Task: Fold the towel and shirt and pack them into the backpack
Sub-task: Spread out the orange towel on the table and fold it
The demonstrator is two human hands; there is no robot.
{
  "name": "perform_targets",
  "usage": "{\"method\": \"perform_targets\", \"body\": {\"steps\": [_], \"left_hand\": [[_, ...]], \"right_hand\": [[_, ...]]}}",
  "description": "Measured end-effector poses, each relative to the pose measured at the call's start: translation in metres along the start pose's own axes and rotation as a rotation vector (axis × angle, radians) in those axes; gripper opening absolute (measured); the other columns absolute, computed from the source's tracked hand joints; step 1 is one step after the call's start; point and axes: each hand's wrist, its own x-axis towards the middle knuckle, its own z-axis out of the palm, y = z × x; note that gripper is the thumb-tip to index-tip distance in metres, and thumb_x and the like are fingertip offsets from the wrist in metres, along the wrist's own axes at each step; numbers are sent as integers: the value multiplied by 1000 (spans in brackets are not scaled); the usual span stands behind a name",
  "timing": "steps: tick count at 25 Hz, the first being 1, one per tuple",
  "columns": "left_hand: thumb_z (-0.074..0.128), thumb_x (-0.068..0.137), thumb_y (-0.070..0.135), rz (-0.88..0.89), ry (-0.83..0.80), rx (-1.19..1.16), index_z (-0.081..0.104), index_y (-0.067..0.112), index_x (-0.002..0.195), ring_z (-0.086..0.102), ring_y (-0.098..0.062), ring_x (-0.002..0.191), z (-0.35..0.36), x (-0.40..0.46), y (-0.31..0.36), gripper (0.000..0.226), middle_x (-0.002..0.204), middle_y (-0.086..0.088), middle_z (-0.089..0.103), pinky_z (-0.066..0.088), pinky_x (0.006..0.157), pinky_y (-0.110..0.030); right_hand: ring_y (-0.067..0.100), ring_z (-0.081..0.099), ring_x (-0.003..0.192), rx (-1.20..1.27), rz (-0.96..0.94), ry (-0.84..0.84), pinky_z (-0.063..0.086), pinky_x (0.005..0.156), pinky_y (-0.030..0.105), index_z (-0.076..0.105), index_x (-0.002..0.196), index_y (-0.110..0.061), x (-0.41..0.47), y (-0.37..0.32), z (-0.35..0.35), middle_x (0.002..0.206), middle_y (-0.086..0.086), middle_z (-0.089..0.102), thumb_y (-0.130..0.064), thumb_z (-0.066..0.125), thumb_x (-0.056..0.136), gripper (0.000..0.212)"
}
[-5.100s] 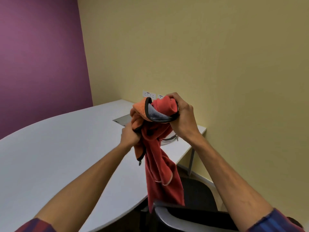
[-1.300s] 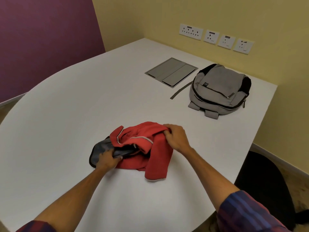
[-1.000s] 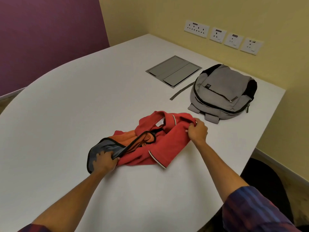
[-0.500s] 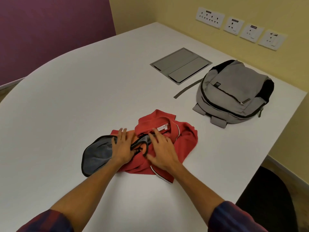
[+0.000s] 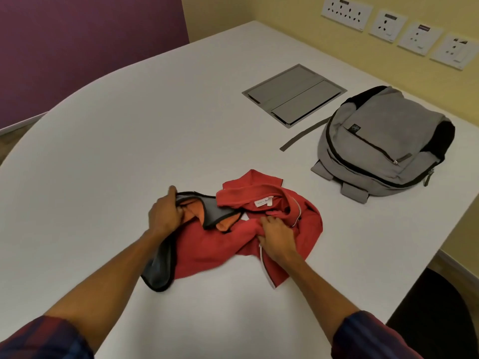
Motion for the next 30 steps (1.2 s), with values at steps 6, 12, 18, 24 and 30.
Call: {"method": "perform_targets", "body": {"steps": [6,12,18,24,30], "left_hand": [[47,78,9,-85,11,5,44,6,98,54,-34,66,-14,1,-40,20,75,-14,57,37,58,-35],[35,72,50,-67,-211,100,46,18,130,61,-33,97,7,-17,-39,67,110,-10,64,42,85,-41],[33,77,49,58,-231,104,53,30,133,51,-29,113,19,-19,-34,62,124,-8,53,39,94,-47],[37,89,37,-10,-219,-168,67,14,105,61,-29,95,7,-12,-28,41,106,-7,67,48,80,-38],[44,100,33,-117,-285,-451,48,17,61,48,-11,57,4,-19,-12,42,59,4,53,36,59,-26]], "right_hand": [[37,61,102,49,406,150,49,83,43,58,116,-9,15,68,-46,113,17,64,-15,59,82,34],[28,-4,149,-136,-187,-52,3,114,60,9,155,-23,13,12,-34,163,6,-5,-42,67,57,115],[26,-14,149,-204,-142,-266,-14,113,57,1,155,-26,17,3,16,163,7,-8,-90,49,60,124],[18,-6,150,-184,-58,-282,-4,117,50,10,155,-29,27,49,-2,164,-1,-5,-93,25,60,115],[22,8,149,-90,74,-361,2,117,55,25,151,-25,42,33,-37,162,6,10,-59,63,73,93]]}}
